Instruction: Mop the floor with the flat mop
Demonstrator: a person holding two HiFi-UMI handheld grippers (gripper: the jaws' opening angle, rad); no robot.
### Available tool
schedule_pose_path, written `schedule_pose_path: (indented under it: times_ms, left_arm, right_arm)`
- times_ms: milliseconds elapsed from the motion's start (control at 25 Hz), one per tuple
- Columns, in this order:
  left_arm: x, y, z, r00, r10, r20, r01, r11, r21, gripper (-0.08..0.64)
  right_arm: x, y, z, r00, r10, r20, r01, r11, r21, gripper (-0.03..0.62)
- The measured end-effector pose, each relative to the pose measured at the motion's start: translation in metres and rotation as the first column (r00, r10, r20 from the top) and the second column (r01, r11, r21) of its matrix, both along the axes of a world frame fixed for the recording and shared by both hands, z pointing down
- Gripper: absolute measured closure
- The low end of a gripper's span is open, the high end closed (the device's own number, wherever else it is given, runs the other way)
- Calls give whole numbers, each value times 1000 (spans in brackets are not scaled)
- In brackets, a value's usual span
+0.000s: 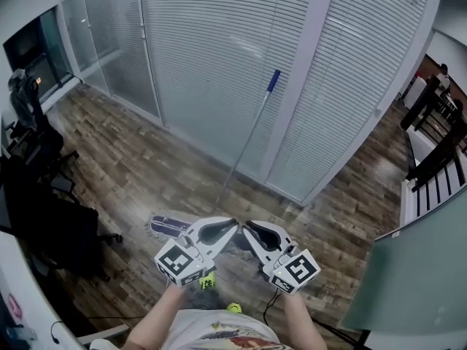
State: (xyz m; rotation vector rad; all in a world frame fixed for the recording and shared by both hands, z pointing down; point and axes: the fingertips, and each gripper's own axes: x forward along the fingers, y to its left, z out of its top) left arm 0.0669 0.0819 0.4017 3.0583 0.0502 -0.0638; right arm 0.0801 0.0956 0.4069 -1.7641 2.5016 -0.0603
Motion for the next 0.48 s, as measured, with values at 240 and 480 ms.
schedule_pose_path:
  times_ms: [240, 480]
  left_arm:
    - [23, -74, -5, 999, 52, -16, -52, 999, 4, 528]
    - [35, -124, 12, 996, 91, 4, -91, 996, 3, 528]
  right_arm:
    - [31, -75, -3, 996, 86, -7, -86, 996, -2, 549]
    - [48, -127, 16, 990, 140, 2, -140, 989, -39, 549]
